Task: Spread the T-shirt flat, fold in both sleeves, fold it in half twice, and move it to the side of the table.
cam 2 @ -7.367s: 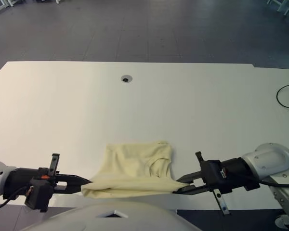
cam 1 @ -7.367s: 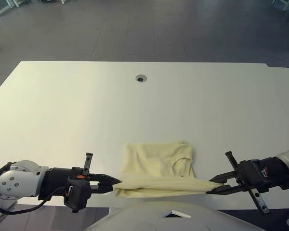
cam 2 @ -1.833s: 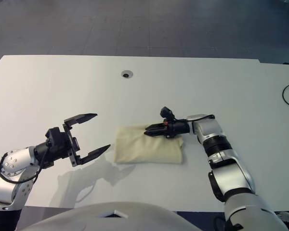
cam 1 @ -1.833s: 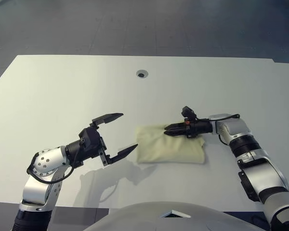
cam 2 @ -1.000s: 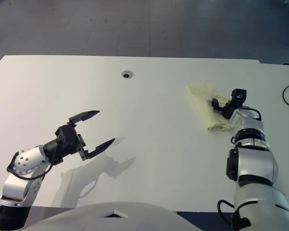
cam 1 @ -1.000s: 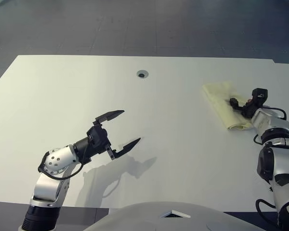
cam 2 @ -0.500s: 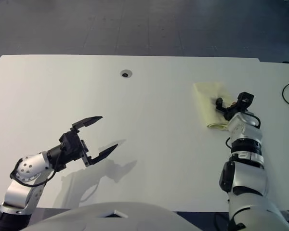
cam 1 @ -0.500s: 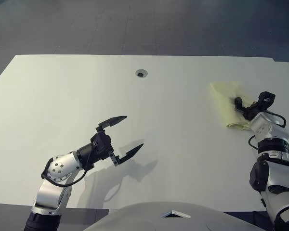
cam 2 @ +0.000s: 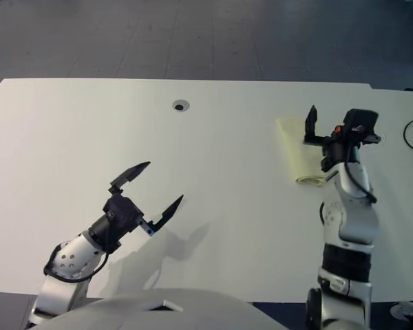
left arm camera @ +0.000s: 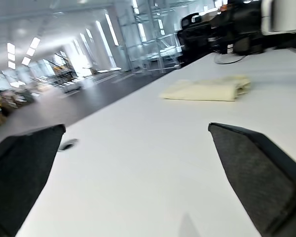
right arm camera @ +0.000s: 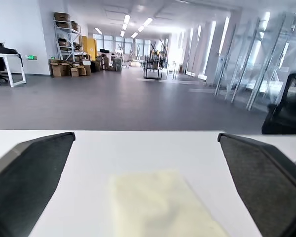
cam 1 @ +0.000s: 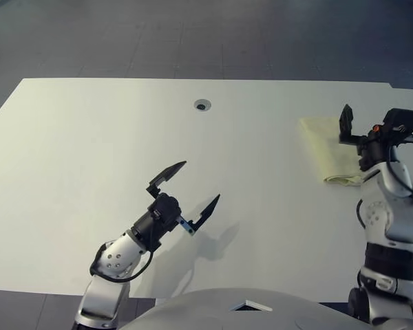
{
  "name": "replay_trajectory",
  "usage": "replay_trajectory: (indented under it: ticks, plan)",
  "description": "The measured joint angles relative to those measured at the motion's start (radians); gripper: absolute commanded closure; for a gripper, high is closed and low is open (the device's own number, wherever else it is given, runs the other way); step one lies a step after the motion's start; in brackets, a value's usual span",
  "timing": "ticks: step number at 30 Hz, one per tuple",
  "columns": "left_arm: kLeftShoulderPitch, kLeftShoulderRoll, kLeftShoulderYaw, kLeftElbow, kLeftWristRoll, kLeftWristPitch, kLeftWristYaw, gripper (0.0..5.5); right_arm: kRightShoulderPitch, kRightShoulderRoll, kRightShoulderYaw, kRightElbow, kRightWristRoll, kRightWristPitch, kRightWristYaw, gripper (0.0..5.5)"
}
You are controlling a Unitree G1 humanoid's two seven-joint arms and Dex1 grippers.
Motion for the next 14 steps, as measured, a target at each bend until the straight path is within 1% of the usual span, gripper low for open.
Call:
replay_trajectory:
  ticks: [1,2,4,5,8,9,11,14]
  plan:
    - [-0.005,-0.026,-0.004,0.022,0.037,-0.017,0.043,0.10,0.044,0.020,0.049,-0.036,-0.039,-0.034,-0.002,0.13]
    - [-0.013,-0.064,-0.011,0.064,0.087,-0.040,0.107,0.10,0.134,0.074,0.147,-0.077,-0.082,-0.089,0.006,0.13]
    - [-0.021,-0.094,-0.015,0.118,0.138,-0.082,0.178,0.10,0.239,0.125,0.253,-0.079,-0.133,-0.165,0.022,0.13]
    - [-0.026,-0.104,-0.013,0.141,0.154,-0.098,0.207,0.10,0.274,0.136,0.285,-0.078,-0.164,-0.212,0.026,0.13]
    - [-0.038,-0.130,-0.001,0.189,0.180,-0.148,0.278,0.10,0.349,0.158,0.365,-0.048,-0.254,-0.357,0.027,0.13]
    - [-0.042,-0.139,0.014,0.206,0.191,-0.168,0.311,0.10,0.373,0.164,0.393,-0.023,-0.290,-0.426,0.027,0.32]
    - [-0.054,-0.142,0.039,0.234,0.201,-0.196,0.351,0.40,0.398,0.171,0.427,0.031,-0.340,-0.530,0.025,0.59]
    - [-0.071,-0.141,0.056,0.270,0.205,-0.236,0.384,0.83,0.402,0.191,0.442,0.122,-0.365,-0.668,0.023,1.00]
